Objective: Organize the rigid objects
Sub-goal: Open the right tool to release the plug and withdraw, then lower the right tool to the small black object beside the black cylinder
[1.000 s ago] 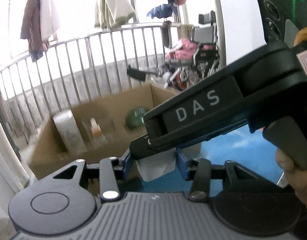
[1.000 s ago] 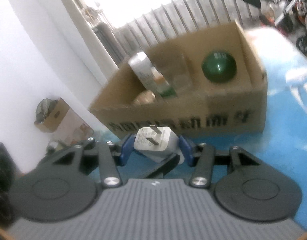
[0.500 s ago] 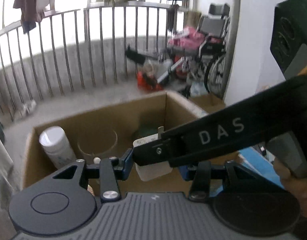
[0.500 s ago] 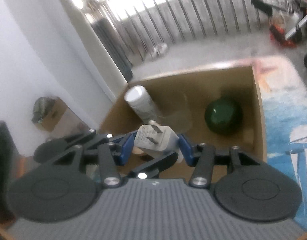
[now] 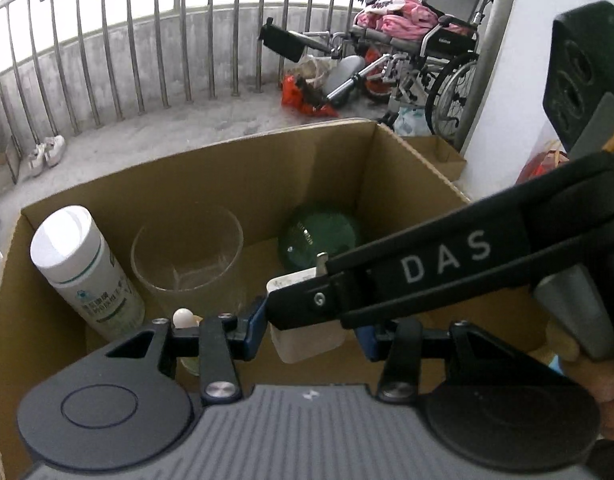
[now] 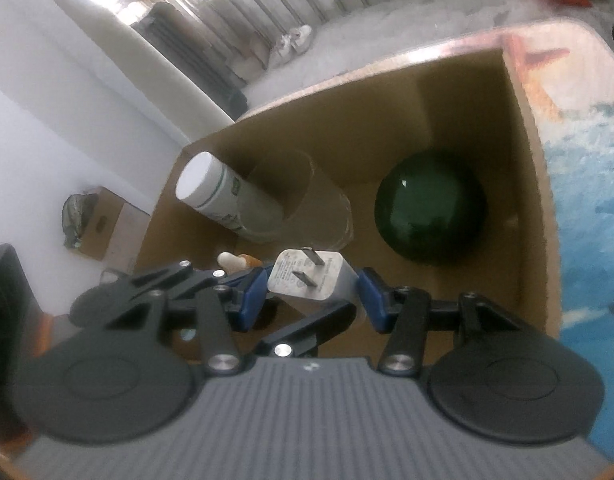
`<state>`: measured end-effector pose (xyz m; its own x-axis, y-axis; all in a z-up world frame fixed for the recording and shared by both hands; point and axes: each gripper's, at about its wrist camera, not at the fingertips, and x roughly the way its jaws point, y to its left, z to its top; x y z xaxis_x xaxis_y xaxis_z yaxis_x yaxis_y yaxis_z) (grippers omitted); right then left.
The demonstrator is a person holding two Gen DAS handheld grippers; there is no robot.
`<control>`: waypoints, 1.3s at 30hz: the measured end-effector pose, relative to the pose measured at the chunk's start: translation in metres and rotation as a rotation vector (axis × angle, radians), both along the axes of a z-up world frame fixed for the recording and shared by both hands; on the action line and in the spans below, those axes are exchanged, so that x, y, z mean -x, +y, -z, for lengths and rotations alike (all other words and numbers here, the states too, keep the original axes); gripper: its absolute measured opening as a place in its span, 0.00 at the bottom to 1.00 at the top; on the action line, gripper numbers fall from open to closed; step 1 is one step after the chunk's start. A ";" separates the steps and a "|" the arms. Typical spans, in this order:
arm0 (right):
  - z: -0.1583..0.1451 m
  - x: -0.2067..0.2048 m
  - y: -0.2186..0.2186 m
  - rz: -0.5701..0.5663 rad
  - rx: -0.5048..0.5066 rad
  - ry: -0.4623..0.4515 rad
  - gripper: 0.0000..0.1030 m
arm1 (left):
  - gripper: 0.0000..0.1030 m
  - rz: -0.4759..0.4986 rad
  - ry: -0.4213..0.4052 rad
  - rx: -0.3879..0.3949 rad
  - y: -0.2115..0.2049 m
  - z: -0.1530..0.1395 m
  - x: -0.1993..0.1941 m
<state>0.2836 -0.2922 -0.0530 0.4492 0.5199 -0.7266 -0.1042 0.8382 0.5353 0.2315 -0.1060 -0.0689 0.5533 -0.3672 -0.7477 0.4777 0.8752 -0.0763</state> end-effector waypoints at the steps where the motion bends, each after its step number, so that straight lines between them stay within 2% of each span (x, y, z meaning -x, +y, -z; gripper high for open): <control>1: 0.003 -0.002 -0.001 0.001 -0.007 0.009 0.48 | 0.51 -0.002 -0.001 0.005 0.002 0.000 0.000; 4: 0.010 -0.006 0.000 0.004 0.002 0.031 0.48 | 0.61 -0.008 0.003 0.016 0.006 -0.003 -0.003; 11: 0.019 -0.016 0.009 0.001 0.037 0.061 0.46 | 0.61 -0.021 0.013 0.015 0.012 -0.006 0.000; 18: 0.016 -0.016 0.012 0.009 0.055 0.059 0.47 | 0.64 -0.011 -0.015 0.023 0.008 -0.013 0.008; 22: 0.009 -0.013 0.011 0.025 0.041 0.049 0.53 | 0.66 -0.010 -0.047 0.033 0.012 -0.025 0.019; 28: -0.025 0.015 0.004 0.054 0.019 -0.047 0.61 | 0.71 -0.018 -0.119 0.089 0.028 -0.058 0.057; 32: -0.060 0.049 -0.005 0.073 -0.028 -0.131 0.62 | 0.74 -0.038 -0.150 0.212 0.051 -0.089 0.098; 34: -0.079 0.073 -0.009 0.075 -0.050 -0.182 0.63 | 0.79 -0.046 -0.186 0.253 0.062 -0.101 0.121; 39: -0.110 0.137 -0.021 0.085 -0.092 -0.282 0.66 | 0.82 -0.107 -0.273 0.263 0.097 -0.104 0.172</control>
<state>0.1470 -0.3134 0.0568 0.6713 0.5294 -0.5188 -0.1912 0.7999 0.5689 0.0599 -0.0093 0.0346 0.7641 -0.4564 -0.4559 0.4187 0.8885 -0.1877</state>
